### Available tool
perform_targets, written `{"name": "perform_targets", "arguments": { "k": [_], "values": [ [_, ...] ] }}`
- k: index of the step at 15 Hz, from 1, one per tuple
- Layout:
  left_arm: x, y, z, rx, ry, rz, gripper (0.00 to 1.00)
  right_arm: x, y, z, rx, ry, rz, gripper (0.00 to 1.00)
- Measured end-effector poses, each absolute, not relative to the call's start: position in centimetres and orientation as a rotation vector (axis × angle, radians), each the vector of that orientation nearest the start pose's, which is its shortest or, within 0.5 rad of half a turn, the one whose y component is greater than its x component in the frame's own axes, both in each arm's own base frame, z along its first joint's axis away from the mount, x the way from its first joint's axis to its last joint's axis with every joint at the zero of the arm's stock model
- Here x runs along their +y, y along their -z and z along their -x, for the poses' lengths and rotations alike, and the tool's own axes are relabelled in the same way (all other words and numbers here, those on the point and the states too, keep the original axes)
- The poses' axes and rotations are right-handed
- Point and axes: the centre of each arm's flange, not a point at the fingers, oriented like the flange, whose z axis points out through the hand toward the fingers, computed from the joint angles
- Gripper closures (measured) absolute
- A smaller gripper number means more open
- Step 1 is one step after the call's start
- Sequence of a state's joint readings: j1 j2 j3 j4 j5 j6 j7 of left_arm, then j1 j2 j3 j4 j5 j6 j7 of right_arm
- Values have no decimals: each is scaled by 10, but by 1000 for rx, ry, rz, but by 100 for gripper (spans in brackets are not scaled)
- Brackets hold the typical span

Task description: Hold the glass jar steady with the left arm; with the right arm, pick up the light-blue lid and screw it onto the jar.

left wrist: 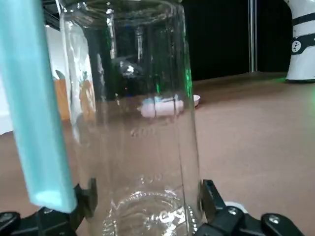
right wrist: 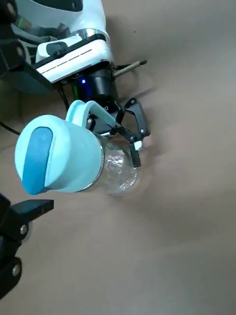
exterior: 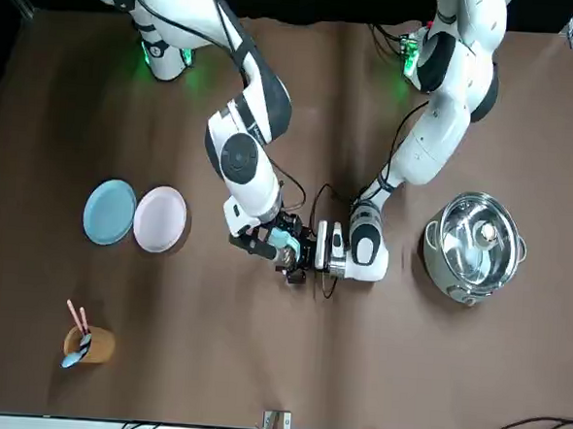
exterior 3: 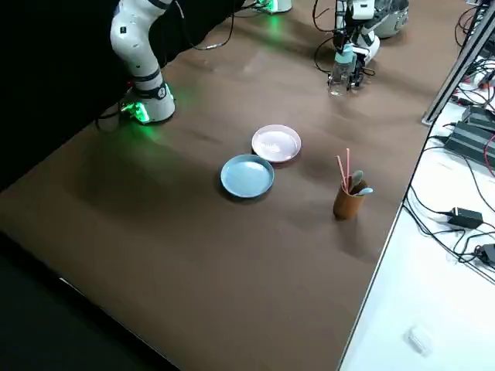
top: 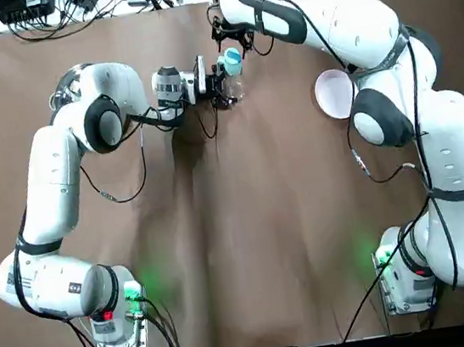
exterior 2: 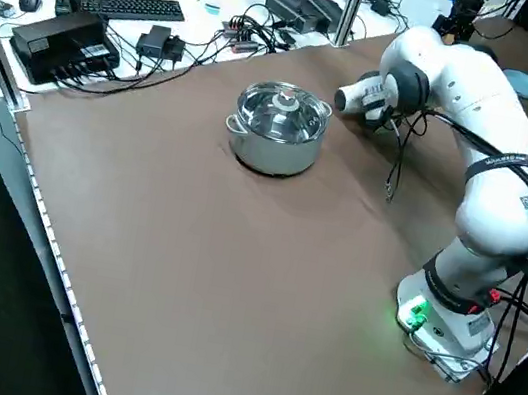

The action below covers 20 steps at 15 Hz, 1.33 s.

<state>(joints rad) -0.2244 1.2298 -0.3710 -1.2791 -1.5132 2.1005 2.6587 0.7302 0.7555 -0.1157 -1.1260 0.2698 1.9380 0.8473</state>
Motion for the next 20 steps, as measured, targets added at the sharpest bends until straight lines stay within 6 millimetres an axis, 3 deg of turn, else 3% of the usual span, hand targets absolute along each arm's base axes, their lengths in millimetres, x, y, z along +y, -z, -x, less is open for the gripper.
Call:
{"name": "perform_targets", "arguments": {
  "k": [4, 6, 13, 20],
  "values": [
    [-389, -45, -604, -1446, -1206, -1138, 5, 478, -365, -593, 422, -118, 2944, 14],
    [-389, -45, -604, -1447, -1206, -1138, 5, 477, -363, -593, 428, -119, 2947, 30],
    [-389, -45, -604, -1448, -1206, -1138, 5, 477, -364, -593, 479, -119, 2941, 31],
    [-389, -45, -604, -1443, -1199, -1146, 5, 472, -365, -596, 816, -148, 2876, 31]
  ]
}}
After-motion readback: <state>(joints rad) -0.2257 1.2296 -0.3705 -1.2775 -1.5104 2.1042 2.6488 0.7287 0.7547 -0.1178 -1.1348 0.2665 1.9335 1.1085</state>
